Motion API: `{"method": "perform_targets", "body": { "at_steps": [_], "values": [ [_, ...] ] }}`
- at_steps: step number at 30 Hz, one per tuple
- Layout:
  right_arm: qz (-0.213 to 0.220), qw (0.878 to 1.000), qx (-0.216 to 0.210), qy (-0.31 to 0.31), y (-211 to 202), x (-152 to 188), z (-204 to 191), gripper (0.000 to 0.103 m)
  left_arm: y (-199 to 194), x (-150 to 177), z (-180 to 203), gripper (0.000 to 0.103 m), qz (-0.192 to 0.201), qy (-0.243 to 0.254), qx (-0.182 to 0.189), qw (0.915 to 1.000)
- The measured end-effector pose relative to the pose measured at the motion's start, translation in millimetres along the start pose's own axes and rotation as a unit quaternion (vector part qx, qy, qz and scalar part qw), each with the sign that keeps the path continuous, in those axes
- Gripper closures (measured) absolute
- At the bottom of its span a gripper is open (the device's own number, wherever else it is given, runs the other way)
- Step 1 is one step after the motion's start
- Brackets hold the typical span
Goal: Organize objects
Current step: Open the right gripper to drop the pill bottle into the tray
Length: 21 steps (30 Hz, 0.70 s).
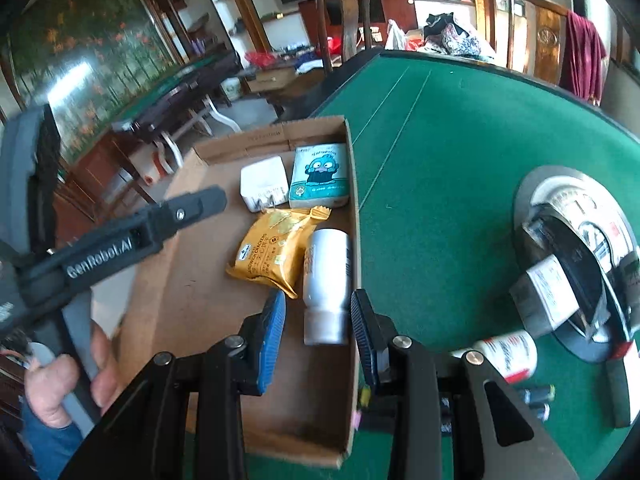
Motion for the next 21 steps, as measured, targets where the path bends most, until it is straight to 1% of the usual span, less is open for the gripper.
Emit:
{"method": "perform_targets", "body": {
  "at_steps": [3, 5, 9, 10, 12, 15, 17, 20, 21],
  "values": [
    [0.016, 0.999, -0.034, 0.033, -24.1, 6.5, 15.1, 0.069, -10.9, 4.1, 10.8, 0.058, 0.008, 0.006, 0.012, 0.9999],
    [0.022, 0.998, -0.046, 0.047, -39.3, 14.3, 28.7, 0.069, -18.8, 10.2, 24.0, 0.058, 0.012, 0.020, 0.021, 0.9995],
    [0.040, 0.996, -0.047, 0.068, -63.6, 28.3, 64.2, 0.069, -33.2, 31.4, 58.8, 0.058, 0.014, 0.059, 0.048, 0.9970],
    [0.038, 0.996, -0.046, 0.073, -65.3, 33.0, 75.1, 0.069, -36.7, 38.1, 68.5, 0.058, 0.015, 0.068, 0.055, 0.9960],
    [0.031, 0.995, -0.041, 0.080, -64.2, 40.0, 93.2, 0.069, -43.3, 52.9, 86.2, 0.058, 0.021, 0.080, 0.066, 0.9944],
    [0.019, 0.996, -0.036, 0.079, -56.2, 46.5, 113.7, 0.069, -47.6, 70.7, 104.8, 0.058, 0.017, 0.088, 0.088, 0.9921],
    [0.030, 0.995, -0.036, 0.086, -52.2, 45.1, 125.3, 0.069, -47.9, 78.9, 115.4, 0.058, 0.013, 0.089, 0.095, 0.9914],
    [0.015, 0.995, -0.034, 0.089, -37.1, 45.2, 138.5, 0.069, -43.7, 88.6, 126.6, 0.058, 0.000, 0.093, 0.098, 0.9908],
    [0.007, 0.995, -0.041, 0.089, -33.8, 47.8, 140.0, 0.068, -42.5, 91.3, 128.8, 0.058, -0.004, 0.098, 0.098, 0.9904]
  ]
}}
Point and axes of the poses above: each gripper's, at about its wrist camera, not at the fingertips, and y roughly the way its jaws point, z to its right, x to its underside, the point moved 8 cm from there along y, roughly the way its jaws point, and after that the axes turned 3 degrees about -x, right-handed, at the moved point
